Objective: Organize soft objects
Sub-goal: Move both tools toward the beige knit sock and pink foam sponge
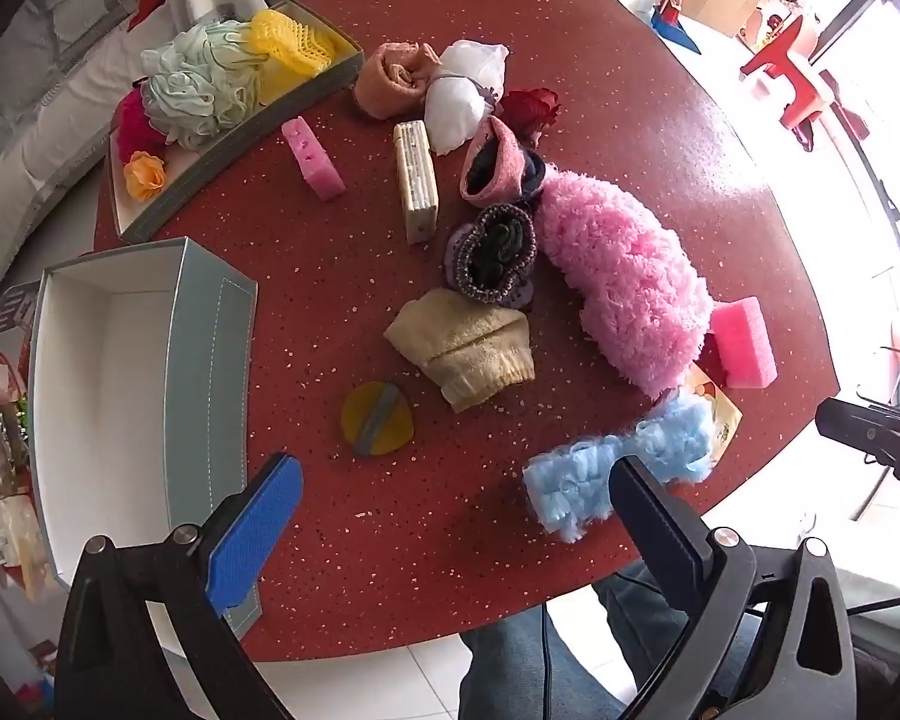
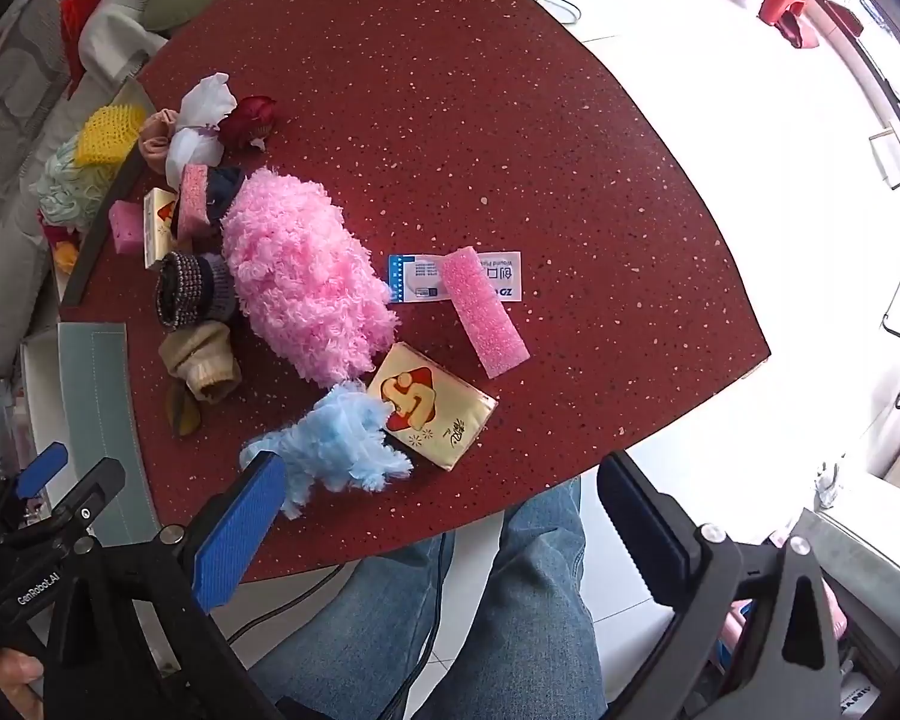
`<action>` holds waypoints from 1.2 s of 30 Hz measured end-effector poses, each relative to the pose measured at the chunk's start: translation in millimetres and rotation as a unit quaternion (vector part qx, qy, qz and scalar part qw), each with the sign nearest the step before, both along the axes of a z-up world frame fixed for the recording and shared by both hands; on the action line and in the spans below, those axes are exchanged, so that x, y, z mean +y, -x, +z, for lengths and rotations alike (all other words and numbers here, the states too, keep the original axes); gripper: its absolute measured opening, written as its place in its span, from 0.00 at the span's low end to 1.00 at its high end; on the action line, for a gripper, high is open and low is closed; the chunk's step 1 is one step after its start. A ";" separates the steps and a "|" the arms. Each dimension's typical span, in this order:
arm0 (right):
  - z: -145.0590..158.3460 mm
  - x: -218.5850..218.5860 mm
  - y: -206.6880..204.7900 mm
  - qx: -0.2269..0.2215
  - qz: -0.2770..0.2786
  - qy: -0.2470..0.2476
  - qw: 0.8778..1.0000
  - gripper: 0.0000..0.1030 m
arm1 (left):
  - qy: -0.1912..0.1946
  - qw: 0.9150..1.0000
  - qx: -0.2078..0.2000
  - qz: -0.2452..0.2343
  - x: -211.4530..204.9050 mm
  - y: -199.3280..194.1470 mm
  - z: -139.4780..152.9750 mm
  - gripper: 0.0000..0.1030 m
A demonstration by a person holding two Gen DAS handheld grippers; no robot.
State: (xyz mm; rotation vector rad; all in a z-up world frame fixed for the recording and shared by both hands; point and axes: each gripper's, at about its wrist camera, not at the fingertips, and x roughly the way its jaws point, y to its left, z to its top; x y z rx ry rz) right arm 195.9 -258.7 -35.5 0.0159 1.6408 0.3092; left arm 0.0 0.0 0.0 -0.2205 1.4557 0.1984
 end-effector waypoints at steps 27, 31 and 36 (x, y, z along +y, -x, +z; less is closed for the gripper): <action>-9.0 -19.8 16.1 0.001 -0.046 0.011 0.999 1.00 | -0.037 0.999 0.020 -0.031 -5.3 -3.2 -10.0 1.00; -8.4 -18.4 19.1 0.001 -0.048 0.021 0.999 1.00 | -0.039 0.999 0.018 -0.032 -2.5 -2.9 -11.2 1.00; -8.9 -21.1 22.7 0.004 -0.055 0.036 0.998 1.00 | -0.033 0.998 0.013 -0.045 -1.5 -4.9 -14.7 1.00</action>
